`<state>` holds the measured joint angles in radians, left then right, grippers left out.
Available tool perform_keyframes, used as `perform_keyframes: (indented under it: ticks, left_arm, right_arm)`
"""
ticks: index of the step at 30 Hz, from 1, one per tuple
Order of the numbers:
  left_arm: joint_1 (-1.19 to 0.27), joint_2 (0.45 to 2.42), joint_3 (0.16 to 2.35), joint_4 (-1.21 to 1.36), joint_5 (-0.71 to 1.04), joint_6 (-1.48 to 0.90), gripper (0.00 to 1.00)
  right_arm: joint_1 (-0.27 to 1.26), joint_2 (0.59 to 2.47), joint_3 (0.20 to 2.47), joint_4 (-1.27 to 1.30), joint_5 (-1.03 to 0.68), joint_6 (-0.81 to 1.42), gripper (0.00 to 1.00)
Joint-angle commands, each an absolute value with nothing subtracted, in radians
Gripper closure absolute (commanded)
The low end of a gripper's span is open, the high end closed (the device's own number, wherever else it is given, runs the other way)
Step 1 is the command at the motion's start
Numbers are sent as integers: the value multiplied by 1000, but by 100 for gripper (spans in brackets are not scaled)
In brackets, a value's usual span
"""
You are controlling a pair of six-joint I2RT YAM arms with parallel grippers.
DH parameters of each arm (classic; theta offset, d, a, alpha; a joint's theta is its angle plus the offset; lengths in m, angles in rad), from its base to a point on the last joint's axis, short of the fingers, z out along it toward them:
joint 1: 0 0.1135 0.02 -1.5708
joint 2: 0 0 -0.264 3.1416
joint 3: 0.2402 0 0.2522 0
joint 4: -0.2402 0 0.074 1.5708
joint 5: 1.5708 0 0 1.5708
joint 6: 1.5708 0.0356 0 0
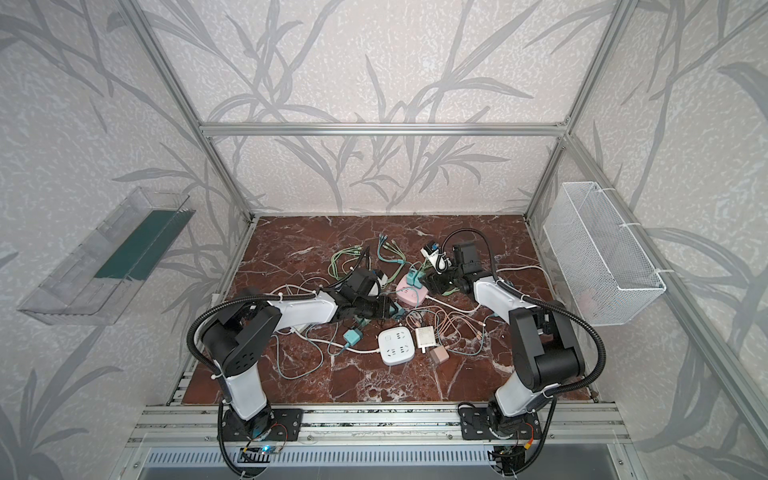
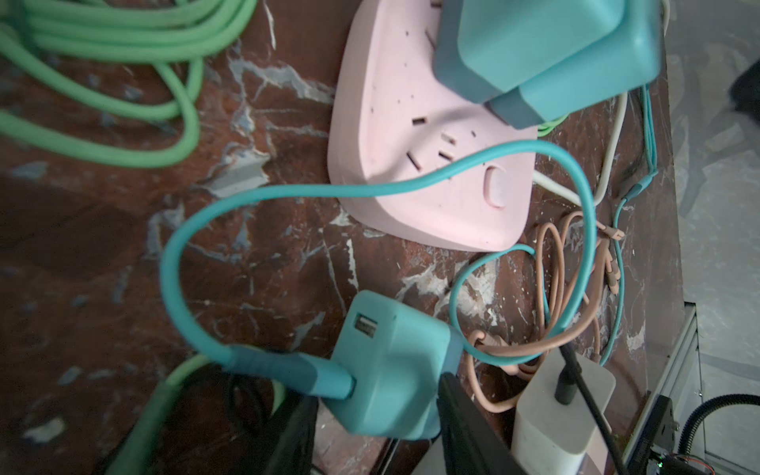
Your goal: Pull the plug off the socket
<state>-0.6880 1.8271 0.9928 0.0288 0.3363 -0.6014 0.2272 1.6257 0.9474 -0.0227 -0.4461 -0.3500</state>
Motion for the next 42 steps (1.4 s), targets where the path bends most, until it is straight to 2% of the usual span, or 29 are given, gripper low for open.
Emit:
perform_keyframes:
  ticks: [1,11,20,29,42]
  left_arm:
    - [-681,1757,1038,-45,274,-565,51]
    - [-680,1744,1164,-140,232,-460,53]
    - [-674,1853,1299,-152,235,-380,70]
    - [-650,1970,1413,-191,258,-354,80]
    - [-642,2074,1480,-183,371,-383,84]
  right_arm:
    - [224,1646,999,-112,-468,-415,29]
    - [254,1687,1051,-184,-436,-481,30]
    - [272,1732,1077,-185,-405,-485,31]
    - [273,1770,1110,-203,-401,-504,33]
    - [285,1804,1146,-232,-392,-529,36]
